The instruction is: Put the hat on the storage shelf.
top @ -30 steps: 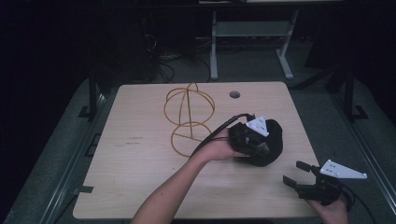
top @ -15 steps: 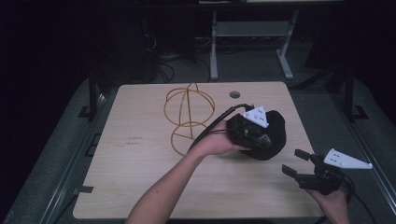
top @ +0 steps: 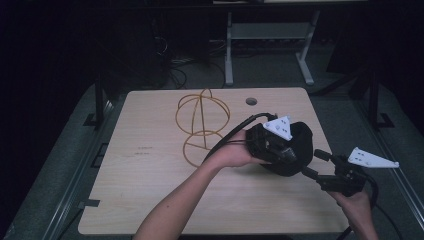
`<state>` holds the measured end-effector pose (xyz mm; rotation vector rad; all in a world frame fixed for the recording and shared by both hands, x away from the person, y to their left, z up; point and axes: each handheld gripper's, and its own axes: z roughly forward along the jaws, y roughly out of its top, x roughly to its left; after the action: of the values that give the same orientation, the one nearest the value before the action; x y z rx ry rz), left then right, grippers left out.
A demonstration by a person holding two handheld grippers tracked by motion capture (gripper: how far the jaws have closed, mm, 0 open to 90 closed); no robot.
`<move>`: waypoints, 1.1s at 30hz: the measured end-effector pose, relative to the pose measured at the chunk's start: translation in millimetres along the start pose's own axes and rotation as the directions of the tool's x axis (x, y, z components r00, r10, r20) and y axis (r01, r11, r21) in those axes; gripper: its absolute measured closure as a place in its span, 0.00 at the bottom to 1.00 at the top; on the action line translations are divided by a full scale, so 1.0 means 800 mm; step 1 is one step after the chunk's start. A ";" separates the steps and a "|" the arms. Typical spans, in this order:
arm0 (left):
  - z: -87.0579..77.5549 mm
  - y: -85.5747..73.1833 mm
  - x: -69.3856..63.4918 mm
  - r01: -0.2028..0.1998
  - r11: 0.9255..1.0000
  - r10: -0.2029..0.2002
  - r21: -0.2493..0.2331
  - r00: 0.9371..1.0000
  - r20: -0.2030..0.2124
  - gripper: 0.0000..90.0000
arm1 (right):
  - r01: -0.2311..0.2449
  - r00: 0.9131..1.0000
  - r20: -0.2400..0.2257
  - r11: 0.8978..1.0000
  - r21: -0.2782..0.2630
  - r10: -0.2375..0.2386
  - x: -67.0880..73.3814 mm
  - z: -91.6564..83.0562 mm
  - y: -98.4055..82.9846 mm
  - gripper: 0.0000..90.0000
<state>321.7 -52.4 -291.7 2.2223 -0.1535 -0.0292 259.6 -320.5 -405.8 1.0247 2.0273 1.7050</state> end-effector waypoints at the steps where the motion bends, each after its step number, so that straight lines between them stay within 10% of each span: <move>1: 0.001 0.001 -0.002 -0.008 1.000 0.008 -0.006 1.000 0.008 0.90 | -0.004 1.000 -0.014 1.000 -0.010 0.004 -0.001 0.000 0.000 0.16; 8: 0.001 0.005 -0.006 -0.052 0.999 0.052 -0.001 0.998 0.025 0.91 | -0.005 0.995 -0.101 0.999 -0.047 0.000 -0.004 0.001 -0.002 0.29; 22: -0.002 0.008 -0.010 -0.075 0.997 0.075 0.008 0.997 0.019 0.91 | 0.075 0.978 -0.187 0.994 -0.076 -0.088 0.004 0.012 -0.002 0.94; 33: -0.013 -0.010 -0.009 -0.027 0.999 0.029 0.047 0.998 -0.053 0.82 | 0.081 0.983 -0.157 0.994 -0.067 -0.091 0.003 0.003 -0.001 0.99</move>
<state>316.5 -38.4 -292.0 2.2644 -0.1574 0.0492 259.3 -316.9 -406.8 0.7924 2.0697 1.8431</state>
